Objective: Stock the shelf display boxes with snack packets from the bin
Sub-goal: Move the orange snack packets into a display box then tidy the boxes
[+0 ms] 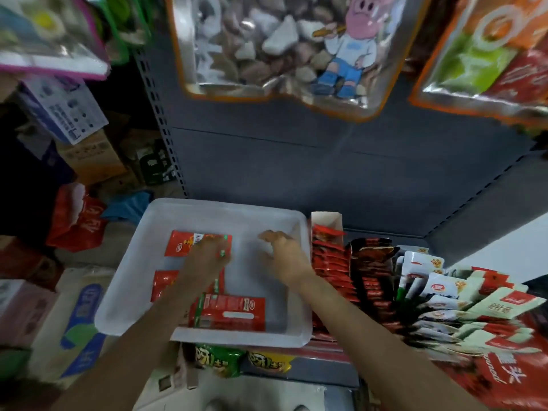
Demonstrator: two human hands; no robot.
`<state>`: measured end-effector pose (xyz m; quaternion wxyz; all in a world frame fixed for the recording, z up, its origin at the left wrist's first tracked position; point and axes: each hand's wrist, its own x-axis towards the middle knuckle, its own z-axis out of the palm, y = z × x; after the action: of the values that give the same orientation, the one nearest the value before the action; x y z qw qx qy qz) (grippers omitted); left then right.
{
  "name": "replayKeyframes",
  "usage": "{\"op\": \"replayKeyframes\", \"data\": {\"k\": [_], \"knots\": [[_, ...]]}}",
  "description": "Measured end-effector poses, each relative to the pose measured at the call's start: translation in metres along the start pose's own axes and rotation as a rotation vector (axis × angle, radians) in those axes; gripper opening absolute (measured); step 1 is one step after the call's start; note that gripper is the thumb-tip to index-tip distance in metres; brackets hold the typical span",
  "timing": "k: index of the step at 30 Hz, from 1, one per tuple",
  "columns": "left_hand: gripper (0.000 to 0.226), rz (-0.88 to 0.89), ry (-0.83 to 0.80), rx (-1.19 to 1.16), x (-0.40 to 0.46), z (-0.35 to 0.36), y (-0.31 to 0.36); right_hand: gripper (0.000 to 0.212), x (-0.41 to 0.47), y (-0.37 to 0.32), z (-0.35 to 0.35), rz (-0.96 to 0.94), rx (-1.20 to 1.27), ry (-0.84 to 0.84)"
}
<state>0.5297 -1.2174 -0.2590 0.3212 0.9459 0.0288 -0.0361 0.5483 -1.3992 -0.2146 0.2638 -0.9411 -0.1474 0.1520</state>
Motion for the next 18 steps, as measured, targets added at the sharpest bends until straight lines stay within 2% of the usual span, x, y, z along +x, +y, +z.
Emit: {"op": "replayKeyframes", "data": {"k": [4,7,9,12,14,17,18], "knots": [[0.041,-0.206,-0.170,-0.048,-0.018,-0.013,-0.068,0.066,0.014,-0.021,0.059,0.094,0.037,-0.212],[0.067,-0.163,-0.264,0.099,-0.027,-0.017,-0.096,0.076,0.019,-0.029,0.098,0.109,0.025,-0.323],[0.065,-0.111,-0.246,0.107,-0.032,-0.020,-0.096,0.076,0.021,-0.031,0.118,0.119,-0.106,-0.362],[0.053,-0.115,-0.221,-0.015,-0.036,-0.019,-0.101,0.053,0.022,-0.034,0.134,0.109,-0.235,-0.339],[0.048,-0.140,-0.252,-0.030,-0.037,-0.018,-0.105,0.028,0.026,-0.038,0.132,0.107,-0.210,-0.288],[0.038,-0.127,-0.271,0.015,-0.039,-0.019,-0.106,0.004,0.032,-0.037,0.117,0.112,-0.135,-0.177],[0.034,-0.097,-0.268,0.004,-0.038,-0.020,-0.103,0.011,0.033,-0.036,0.113,0.088,-0.091,-0.139]]}}
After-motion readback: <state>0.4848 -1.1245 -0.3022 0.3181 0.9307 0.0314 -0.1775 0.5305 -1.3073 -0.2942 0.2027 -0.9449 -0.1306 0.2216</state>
